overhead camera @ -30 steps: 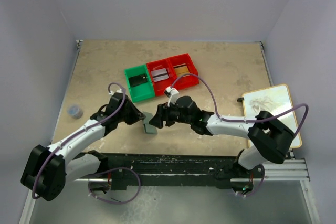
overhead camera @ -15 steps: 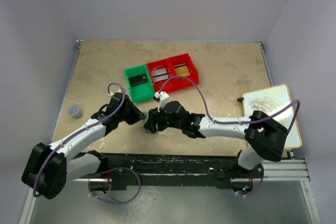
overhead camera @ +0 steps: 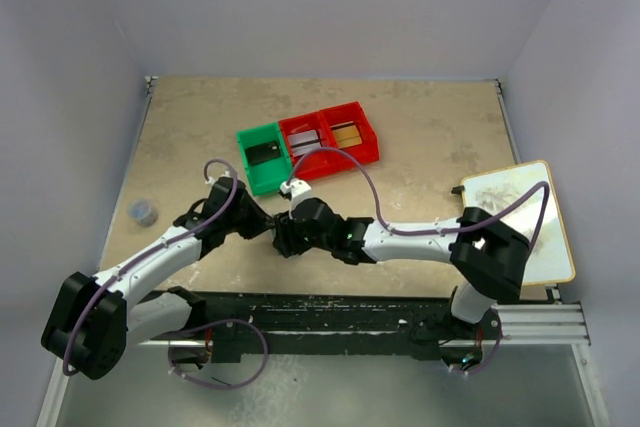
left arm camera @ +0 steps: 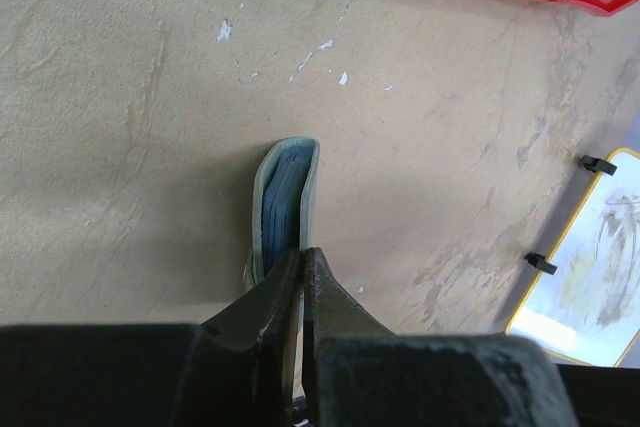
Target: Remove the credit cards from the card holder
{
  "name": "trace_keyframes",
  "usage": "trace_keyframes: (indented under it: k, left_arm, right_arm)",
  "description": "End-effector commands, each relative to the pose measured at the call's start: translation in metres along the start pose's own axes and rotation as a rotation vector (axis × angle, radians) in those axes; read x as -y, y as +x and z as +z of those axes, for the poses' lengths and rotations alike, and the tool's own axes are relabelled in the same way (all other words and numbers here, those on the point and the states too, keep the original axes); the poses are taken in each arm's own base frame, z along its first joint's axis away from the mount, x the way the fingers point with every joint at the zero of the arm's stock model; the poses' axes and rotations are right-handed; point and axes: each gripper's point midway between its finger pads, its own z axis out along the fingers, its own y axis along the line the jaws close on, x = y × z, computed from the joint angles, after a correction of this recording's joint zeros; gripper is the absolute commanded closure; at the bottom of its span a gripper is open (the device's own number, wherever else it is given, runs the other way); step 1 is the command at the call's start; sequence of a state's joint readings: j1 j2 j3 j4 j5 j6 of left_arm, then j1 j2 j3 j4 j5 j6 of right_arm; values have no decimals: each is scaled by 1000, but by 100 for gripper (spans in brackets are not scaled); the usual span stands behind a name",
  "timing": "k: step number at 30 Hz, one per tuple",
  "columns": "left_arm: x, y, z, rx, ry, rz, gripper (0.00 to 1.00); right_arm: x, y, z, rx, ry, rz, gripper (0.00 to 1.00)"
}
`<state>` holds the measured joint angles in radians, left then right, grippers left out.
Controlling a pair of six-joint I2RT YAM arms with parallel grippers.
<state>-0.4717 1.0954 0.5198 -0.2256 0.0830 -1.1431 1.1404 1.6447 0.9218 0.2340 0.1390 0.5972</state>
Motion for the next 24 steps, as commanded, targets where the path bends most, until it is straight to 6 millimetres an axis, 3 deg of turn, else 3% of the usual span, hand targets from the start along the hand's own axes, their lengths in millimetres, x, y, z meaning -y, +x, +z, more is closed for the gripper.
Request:
trace_keyframes:
  k: [1, 16, 24]
  left_arm:
    - [24, -14, -8, 45, 62, -9, 100]
    - [30, -18, -14, 61, 69, -5, 100]
    - [31, -20, -16, 67, 65, 4, 100]
  right_arm:
    - [-12, -25, 3, 53, 21, -35, 49]
    - [-6, -17, 13, 18, 82, -36, 53]
    - [-4, -18, 11, 23, 91, -23, 79]
